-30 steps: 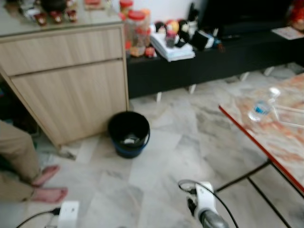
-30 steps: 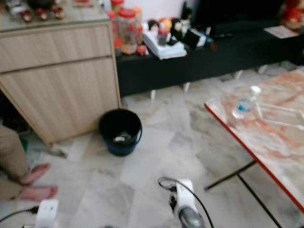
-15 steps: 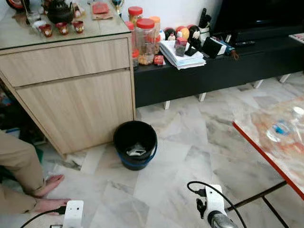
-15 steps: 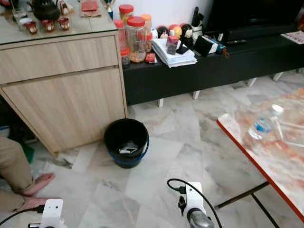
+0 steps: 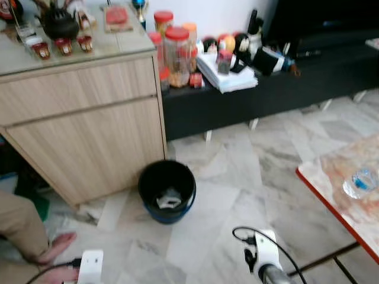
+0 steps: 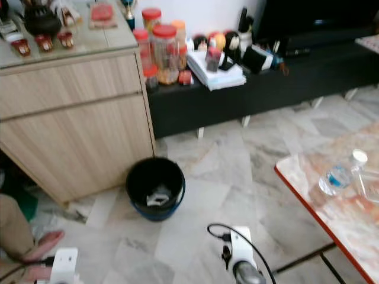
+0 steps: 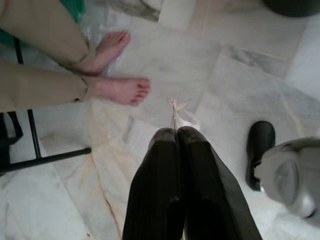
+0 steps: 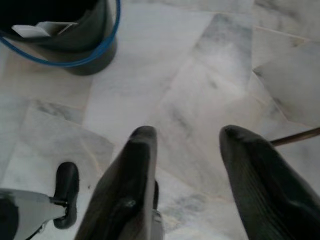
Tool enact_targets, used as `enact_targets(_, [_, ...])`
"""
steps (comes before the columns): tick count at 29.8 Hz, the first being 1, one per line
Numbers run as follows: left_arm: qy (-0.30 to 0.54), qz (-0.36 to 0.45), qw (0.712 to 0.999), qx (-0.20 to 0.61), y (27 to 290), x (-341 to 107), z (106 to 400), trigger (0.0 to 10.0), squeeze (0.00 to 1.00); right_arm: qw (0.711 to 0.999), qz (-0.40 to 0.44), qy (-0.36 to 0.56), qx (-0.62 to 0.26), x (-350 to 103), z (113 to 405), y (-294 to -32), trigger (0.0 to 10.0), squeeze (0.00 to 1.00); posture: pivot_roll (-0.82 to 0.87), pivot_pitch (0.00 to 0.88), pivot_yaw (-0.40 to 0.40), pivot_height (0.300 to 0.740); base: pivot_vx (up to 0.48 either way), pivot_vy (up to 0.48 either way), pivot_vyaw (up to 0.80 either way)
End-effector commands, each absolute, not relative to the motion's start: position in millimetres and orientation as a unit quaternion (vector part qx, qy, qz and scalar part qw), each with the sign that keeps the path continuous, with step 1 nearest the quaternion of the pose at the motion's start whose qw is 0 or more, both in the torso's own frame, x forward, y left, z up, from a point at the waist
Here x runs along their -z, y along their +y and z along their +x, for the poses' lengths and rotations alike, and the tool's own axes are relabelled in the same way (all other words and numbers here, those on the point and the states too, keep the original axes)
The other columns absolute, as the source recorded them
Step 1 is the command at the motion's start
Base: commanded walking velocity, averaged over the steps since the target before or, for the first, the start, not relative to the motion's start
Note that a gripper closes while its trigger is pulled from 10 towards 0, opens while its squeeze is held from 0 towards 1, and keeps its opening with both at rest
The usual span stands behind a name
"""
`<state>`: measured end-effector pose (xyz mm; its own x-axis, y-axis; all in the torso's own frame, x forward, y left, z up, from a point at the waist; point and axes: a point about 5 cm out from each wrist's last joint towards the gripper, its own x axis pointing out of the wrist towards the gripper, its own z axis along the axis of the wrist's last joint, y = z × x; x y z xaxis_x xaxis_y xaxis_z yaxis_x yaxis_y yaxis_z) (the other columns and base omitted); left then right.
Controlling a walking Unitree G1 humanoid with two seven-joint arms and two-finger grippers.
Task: Picking trash to rubbish bin
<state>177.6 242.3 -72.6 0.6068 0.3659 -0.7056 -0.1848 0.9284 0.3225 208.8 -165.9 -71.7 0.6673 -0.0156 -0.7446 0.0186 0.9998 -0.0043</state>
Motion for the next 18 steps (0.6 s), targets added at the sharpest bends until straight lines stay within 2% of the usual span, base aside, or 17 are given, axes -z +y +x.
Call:
enact_targets(1, [0.424, 0.112, 0.884, -0.161, 247.8, 74.2, 171.2, 10.0, 0.0, 0.912, 0.008, 0.41, 0.006, 72.2, 208.7, -160.2, 10.0, 0.0, 0.14, 0.132, -0.028, 0.74, 0.36, 0.0, 0.0])
enact_targets(12, [0.424, 0.111, 0.884, -0.162, 248.2, 74.1, 171.3, 10.0, 0.0, 0.911, 0.014, 0.412, 0.014, 72.6, 208.0, -161.9, 10.0, 0.0, 0.14, 0.134, -0.023, 0.74, 0.293, 0.0, 0.0])
enact_targets(16, [0.424, 0.112, 0.884, -0.161, 248.9, 74.1, 170.9, 10.0, 0.0, 0.911, -0.013, 0.411, 0.0, 72.8, 207.7, -160.3, 10.0, 0.0, 0.14, 0.138, -0.022, 0.74, 0.257, 0.0, 0.0])
enact_targets(18, [0.425, 0.112, 0.884, -0.161, 249.5, 74.0, 170.7, 10.0, 0.0, 0.913, -0.009, 0.409, -0.002, 72.6, 207.8, -159.1, 10.0, 0.0, 0.14, 0.139, -0.021, 0.74, 0.259, 0.0, 0.52])
